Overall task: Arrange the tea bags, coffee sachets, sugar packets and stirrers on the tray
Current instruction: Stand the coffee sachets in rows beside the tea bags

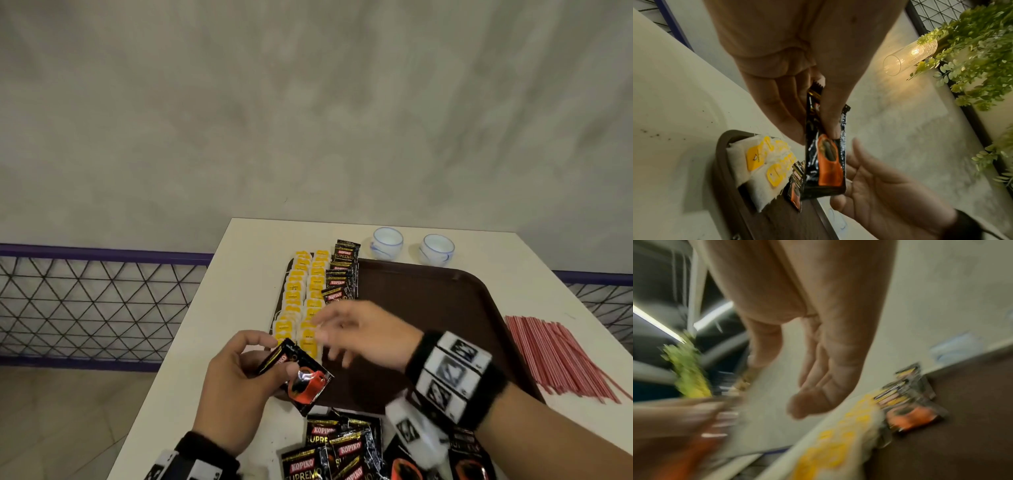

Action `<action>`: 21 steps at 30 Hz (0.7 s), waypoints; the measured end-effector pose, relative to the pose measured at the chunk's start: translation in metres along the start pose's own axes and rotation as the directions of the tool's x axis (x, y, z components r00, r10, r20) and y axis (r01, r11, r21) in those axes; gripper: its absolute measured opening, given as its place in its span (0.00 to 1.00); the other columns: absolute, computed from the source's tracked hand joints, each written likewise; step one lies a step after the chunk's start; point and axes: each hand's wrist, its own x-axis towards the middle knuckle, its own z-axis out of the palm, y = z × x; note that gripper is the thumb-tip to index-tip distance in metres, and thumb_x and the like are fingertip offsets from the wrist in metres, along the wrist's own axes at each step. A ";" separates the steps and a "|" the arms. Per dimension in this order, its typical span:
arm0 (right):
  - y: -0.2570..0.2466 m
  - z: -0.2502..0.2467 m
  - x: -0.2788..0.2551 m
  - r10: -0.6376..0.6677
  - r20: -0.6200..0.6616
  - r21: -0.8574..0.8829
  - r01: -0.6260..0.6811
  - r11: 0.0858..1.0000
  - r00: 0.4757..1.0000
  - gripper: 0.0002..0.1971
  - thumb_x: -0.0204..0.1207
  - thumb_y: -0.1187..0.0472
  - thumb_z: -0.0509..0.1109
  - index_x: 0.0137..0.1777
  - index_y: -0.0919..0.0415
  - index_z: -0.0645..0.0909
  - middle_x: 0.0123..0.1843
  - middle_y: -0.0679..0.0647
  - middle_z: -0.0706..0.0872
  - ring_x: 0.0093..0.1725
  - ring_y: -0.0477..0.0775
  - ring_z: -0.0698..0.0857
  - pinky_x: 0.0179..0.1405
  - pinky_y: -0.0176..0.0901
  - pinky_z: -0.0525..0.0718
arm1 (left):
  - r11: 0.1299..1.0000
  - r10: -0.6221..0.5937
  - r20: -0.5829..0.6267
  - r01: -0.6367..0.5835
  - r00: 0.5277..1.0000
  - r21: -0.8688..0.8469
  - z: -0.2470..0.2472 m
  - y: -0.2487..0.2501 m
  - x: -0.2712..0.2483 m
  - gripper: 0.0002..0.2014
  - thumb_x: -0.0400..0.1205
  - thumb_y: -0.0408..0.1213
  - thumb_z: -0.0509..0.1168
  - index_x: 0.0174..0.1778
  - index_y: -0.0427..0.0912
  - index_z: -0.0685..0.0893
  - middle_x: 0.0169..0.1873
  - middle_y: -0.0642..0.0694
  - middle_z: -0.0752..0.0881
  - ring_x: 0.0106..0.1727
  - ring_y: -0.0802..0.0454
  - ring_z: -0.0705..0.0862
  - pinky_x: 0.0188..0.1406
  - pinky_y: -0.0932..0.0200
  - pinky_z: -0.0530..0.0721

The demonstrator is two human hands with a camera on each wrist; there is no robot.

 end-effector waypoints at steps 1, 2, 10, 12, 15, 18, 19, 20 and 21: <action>0.000 0.010 -0.012 -0.031 0.081 0.045 0.027 0.999 0.996 0.08 0.76 0.59 0.73 0.53 0.47 0.80 0.45 0.48 0.85 0.40 0.51 0.84 0.33 0.40 0.84 | 1.000 0.002 0.006 -0.002 1.000 -0.004 0.002 0.000 0.000 0.16 0.67 0.21 0.76 0.45 0.34 0.80 0.32 0.31 0.89 0.34 0.34 0.87 0.32 0.48 0.88; 0.003 0.018 -0.022 -0.053 0.110 0.062 0.047 0.997 0.993 0.09 0.75 0.61 0.74 0.52 0.48 0.81 0.44 0.46 0.85 0.39 0.51 0.84 0.32 0.39 0.84 | 1.000 0.007 0.017 -0.007 1.000 -0.001 0.004 0.000 -0.001 0.16 0.65 0.21 0.77 0.44 0.34 0.80 0.32 0.31 0.89 0.32 0.35 0.87 0.32 0.48 0.87; 0.036 -0.011 -0.014 0.045 -0.216 0.067 -0.031 0.997 0.975 0.12 0.72 0.76 0.73 0.38 0.58 0.80 0.36 0.54 0.85 0.32 0.50 0.86 0.26 0.39 0.86 | 0.992 0.047 -0.034 -0.043 0.998 0.118 0.006 -0.008 -0.006 0.15 0.61 0.43 0.82 0.41 0.47 0.87 0.37 0.42 0.91 0.40 0.42 0.88 0.41 0.45 0.89; 0.047 -0.032 0.005 0.143 -0.332 0.069 -0.127 0.990 0.932 0.11 0.72 0.77 0.73 0.38 0.62 0.77 0.39 0.60 0.82 0.34 0.54 0.86 0.26 0.41 0.88 | 0.991 0.041 -0.064 -0.033 0.997 0.129 0.001 -0.011 -0.006 0.11 0.68 0.41 0.79 0.42 0.45 0.87 0.37 0.43 0.91 0.41 0.42 0.88 0.44 0.42 0.89; 0.065 -0.048 0.037 0.270 -0.399 -0.005 -0.297 0.955 0.876 0.11 0.70 0.71 0.77 0.40 0.59 0.78 0.39 0.56 0.82 0.38 0.55 0.86 0.34 0.46 0.88 | 0.993 0.019 -0.101 -0.007 0.995 0.118 -0.002 -0.013 -0.006 0.06 0.72 0.32 0.75 0.42 0.42 0.87 0.35 0.41 0.90 0.42 0.38 0.88 0.43 0.43 0.89; 0.068 -0.051 0.062 0.299 -0.464 -0.091 -0.380 0.920 0.834 0.13 0.62 0.64 0.84 0.38 0.56 0.81 0.39 0.51 0.86 0.43 0.53 0.87 0.45 0.46 0.84 | 0.991 0.017 -0.095 -0.004 0.995 0.131 -0.005 -0.014 -0.006 0.05 0.72 0.32 0.75 0.41 0.42 0.87 0.35 0.41 0.90 0.40 0.41 0.88 0.42 0.46 0.89; 0.068 -0.051 0.069 0.315 -0.472 -0.089 -0.399 0.912 0.824 0.13 0.61 0.63 0.85 0.37 0.56 0.80 0.37 0.51 0.86 0.42 0.54 0.87 0.45 0.45 0.83 | 0.991 0.017 -0.095 -0.004 0.995 0.135 -0.006 -0.014 -0.005 0.05 0.72 0.32 0.75 0.41 0.42 0.87 0.36 0.41 0.90 0.40 0.43 0.88 0.41 0.49 0.88; 0.064 -0.049 0.072 0.346 -0.456 -0.097 -0.432 0.896 0.820 0.14 0.62 0.62 0.84 0.35 0.57 0.79 0.35 0.51 0.85 0.40 0.53 0.85 0.42 0.44 0.82 | 0.990 0.018 -0.098 -0.004 0.995 0.141 -0.008 -0.015 -0.005 0.05 0.73 0.32 0.74 0.42 0.42 0.86 0.36 0.43 0.90 0.40 0.44 0.88 0.40 0.52 0.87; 0.060 -0.048 0.074 0.376 -0.437 -0.119 -0.467 0.876 0.817 0.14 0.64 0.60 0.84 0.35 0.57 0.77 0.34 0.52 0.83 0.38 0.53 0.83 0.39 0.42 0.80 | 0.989 0.023 -0.105 -0.007 0.994 0.147 -0.009 -0.014 -0.005 0.05 0.73 0.31 0.74 0.42 0.42 0.86 0.36 0.44 0.91 0.40 0.45 0.88 0.39 0.53 0.86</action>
